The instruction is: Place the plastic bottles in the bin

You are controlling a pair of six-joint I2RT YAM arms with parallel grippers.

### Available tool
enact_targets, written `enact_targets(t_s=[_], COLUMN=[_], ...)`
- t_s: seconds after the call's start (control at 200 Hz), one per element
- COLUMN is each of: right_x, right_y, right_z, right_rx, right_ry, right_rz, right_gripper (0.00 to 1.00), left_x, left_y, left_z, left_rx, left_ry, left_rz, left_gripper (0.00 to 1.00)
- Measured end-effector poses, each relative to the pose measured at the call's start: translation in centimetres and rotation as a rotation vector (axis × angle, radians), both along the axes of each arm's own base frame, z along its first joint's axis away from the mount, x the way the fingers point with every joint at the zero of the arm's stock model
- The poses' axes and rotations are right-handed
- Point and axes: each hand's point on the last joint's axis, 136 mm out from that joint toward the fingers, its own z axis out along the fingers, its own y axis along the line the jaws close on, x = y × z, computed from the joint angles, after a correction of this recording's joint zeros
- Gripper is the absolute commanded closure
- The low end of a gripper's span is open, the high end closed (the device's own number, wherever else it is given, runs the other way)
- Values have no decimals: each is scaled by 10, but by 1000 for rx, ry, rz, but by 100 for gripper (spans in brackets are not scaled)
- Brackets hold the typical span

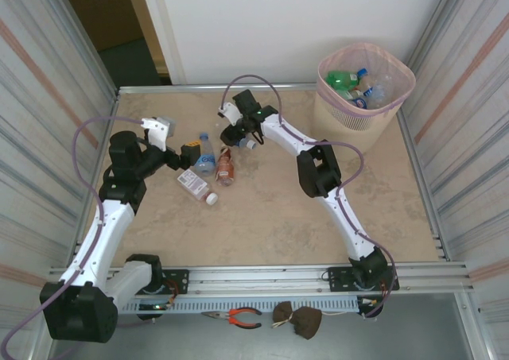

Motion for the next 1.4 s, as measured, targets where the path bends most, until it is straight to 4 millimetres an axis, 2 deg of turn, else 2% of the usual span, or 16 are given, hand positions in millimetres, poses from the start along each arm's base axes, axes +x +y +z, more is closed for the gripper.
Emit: enact_targets(t_s=[0.326,0.421,0.496,0.581,0.741,1.002,1.197,1.403], right_x=[6,8,10,12,13,9,3,0], right_y=[-9,-14,-17,-22,-37,-78,-126,-202], right_z=[5,15,31,56,120,229,299,354], right_rx=[-4,1,16,38,98,229,316,377], right_ry=[-3,-8,-17,-39,-96,-189,-254,-309], right_rz=[-31,-44,-59,-73,-101,-146,-207,-327], right_gripper=[39,39,39,39,39,39,39,39], left_x=[0,0,0,0,0,0,1,1], left_y=[0,0,0,0,0,0,4,4], left_z=[0,0,0,0,0,0,0,0], left_rx=[0,0,0,0,0,-1,-1,-1], left_ry=[0,1,0,0,1,1,1,0], left_rz=[0,0,0,0,0,-1,10,11], left_gripper=[1,1,1,1,1,1,1,1])
